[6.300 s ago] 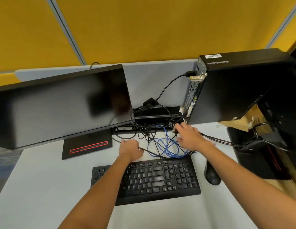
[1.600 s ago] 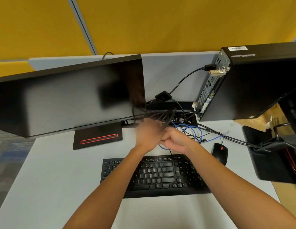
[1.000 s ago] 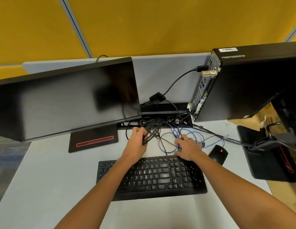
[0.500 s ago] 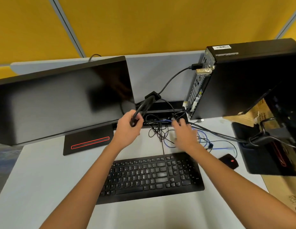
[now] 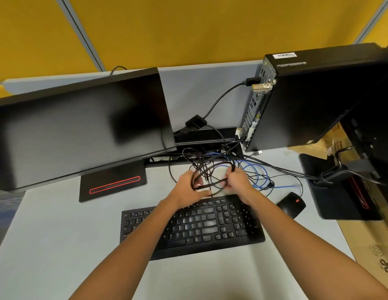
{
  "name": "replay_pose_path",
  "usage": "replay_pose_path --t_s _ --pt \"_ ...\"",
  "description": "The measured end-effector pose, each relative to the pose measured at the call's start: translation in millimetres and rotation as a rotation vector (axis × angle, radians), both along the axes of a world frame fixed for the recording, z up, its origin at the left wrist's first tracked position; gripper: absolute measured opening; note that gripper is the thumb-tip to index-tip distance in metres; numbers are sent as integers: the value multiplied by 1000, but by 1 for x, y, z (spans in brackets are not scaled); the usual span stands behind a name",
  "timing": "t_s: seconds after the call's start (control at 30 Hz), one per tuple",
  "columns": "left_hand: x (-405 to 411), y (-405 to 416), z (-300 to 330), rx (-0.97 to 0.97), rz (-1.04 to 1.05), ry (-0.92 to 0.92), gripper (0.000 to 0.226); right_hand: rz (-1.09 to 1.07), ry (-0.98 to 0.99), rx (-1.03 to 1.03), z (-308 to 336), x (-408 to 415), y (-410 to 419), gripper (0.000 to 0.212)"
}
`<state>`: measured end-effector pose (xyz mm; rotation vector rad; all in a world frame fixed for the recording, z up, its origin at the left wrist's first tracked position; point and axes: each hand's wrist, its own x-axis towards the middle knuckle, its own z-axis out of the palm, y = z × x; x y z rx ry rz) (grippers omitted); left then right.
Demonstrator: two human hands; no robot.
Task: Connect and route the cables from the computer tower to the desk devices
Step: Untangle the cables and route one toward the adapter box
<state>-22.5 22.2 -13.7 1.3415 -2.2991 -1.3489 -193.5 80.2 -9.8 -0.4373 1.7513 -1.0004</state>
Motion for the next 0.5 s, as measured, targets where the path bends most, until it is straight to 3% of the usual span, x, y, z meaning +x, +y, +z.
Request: replay_pose_path --t_s 0.07,0.13,0.23,0.3,0.37,0.43,0.5 --pt "-2 -2 -8 -170 -183 -186 58 216 500 95 -8 -19 10 17" --pt "-2 -8 -10 -398 -297 -402 83 383 714 166 -12 -32 17 16" --pt "5 -20 -10 -428 -292 -563 96 592 807 238 -8 -40 16 17" --pt "9 -27 -9 -469 -309 -645 79 722 816 281 -3 -47 8 19" --pt "5 -28 -2 -500 -245 -600 56 812 791 312 1 -56 -3 13" --pt "-10 -20 11 -488 -125 -487 56 805 748 279 10 -62 -14 12" --pt "-27 -6 25 -544 -88 -477 53 665 706 136 23 -60 -26 22"
